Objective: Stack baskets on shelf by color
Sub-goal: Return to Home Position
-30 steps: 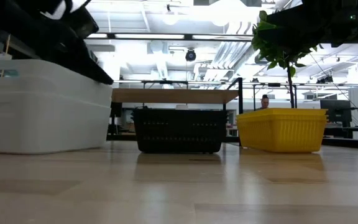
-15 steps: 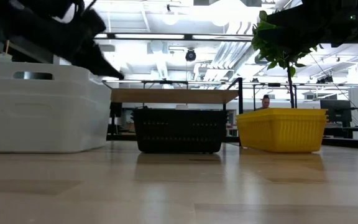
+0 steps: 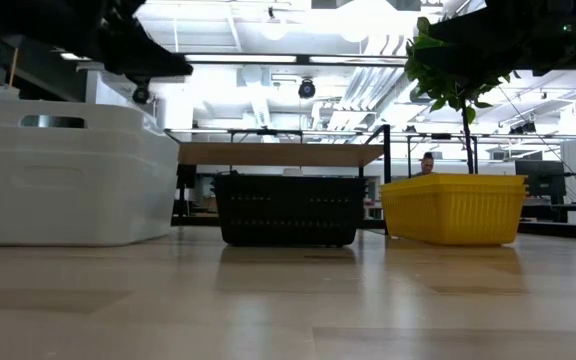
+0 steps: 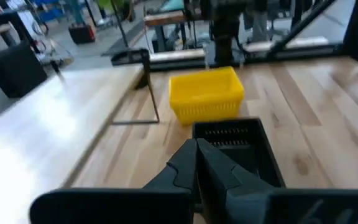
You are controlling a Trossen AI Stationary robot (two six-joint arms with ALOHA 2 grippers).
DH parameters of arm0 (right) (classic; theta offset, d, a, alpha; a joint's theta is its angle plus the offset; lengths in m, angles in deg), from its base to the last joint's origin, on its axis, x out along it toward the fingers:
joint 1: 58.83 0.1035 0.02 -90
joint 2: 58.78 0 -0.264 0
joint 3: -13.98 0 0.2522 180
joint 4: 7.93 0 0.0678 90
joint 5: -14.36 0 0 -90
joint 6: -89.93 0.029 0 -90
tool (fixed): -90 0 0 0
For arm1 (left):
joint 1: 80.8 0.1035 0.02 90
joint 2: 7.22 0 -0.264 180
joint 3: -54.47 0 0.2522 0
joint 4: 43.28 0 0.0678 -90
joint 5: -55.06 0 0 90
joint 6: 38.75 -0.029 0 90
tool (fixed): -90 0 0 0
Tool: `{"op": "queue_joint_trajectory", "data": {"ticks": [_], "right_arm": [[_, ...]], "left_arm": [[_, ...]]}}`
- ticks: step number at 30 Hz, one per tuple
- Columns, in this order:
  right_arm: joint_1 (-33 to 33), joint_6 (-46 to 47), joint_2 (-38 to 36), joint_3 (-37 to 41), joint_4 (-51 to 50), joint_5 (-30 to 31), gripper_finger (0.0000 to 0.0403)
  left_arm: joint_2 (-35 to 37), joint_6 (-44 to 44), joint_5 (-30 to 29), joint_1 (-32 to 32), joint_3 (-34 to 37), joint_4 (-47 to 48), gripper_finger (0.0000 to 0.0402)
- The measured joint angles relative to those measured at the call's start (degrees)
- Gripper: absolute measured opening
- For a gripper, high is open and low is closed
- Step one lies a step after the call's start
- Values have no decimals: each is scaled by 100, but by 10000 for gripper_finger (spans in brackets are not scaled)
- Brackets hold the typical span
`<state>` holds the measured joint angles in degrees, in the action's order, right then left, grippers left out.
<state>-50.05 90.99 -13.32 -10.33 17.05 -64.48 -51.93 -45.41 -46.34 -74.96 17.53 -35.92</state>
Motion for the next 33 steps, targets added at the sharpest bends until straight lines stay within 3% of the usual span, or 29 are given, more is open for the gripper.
{"op": "queue_joint_trajectory", "data": {"ticks": [10, 18, 22, 29, 33], "right_arm": [[0, 0, 0, 0, 0, 19, 220], [0, 20, 0, 0, -2, 17, 220], [0, 20, 0, 0, -20, 14, 220], [0, 20, 0, 0, -21, 14, 220], [0, 49, 0, 0, -22, 12, 220]], "left_arm": [[1171, 15, 706, 331, 44, 712, 0], [1956, 175, 924, 354, 1344, -431, 0], [2452, 248, 929, 426, 1754, -499, 0], [3294, 199, 1227, 600, 1812, -296, 0], [3734, 347, 1333, 652, 1810, 327, 0]]}}
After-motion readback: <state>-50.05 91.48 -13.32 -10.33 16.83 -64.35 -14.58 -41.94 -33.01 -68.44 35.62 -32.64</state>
